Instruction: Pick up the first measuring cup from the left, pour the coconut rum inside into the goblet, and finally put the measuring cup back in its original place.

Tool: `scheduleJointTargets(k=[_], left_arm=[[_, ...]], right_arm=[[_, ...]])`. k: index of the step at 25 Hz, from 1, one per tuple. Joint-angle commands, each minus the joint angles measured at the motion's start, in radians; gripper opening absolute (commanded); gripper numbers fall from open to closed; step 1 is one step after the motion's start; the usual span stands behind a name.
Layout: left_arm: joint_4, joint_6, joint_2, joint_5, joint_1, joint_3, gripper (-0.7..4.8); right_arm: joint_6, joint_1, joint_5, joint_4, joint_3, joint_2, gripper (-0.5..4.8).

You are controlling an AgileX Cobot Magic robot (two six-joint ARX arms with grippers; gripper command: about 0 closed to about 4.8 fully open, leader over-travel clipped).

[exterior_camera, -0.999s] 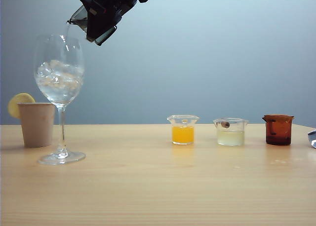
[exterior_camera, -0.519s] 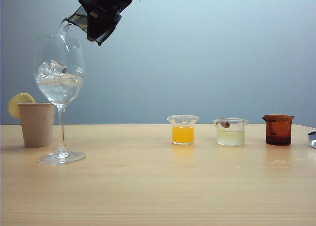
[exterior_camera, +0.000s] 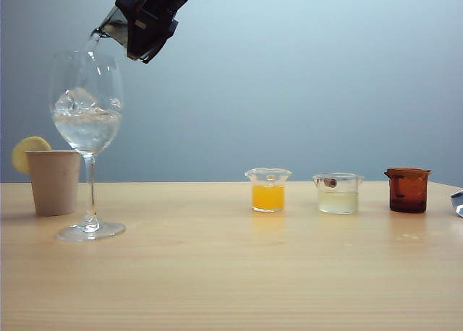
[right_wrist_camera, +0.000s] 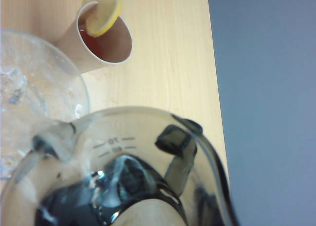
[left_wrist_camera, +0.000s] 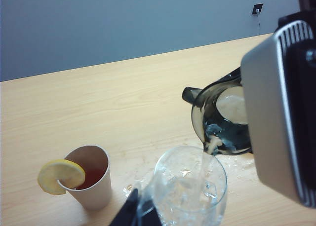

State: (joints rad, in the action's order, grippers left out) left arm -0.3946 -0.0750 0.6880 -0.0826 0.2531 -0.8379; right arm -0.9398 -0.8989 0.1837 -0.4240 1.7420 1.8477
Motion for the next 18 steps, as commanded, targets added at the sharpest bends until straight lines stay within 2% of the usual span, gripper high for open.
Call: scheduleJointTargets(k=[1, 18], left_arm=[[0.007, -0.003, -0.002, 0.0, -0.001, -0.007, -0.05], [0.007, -0.003, -0.002, 0.0, -0.001, -0.007, -0.05]], right_arm=[[-0.033, -0.005, 0.028, 0.035, 0.009, -0.008, 2.5], [-0.132, -0.004, 0.047, 0.063, 0.009, -0.008, 2.38]])
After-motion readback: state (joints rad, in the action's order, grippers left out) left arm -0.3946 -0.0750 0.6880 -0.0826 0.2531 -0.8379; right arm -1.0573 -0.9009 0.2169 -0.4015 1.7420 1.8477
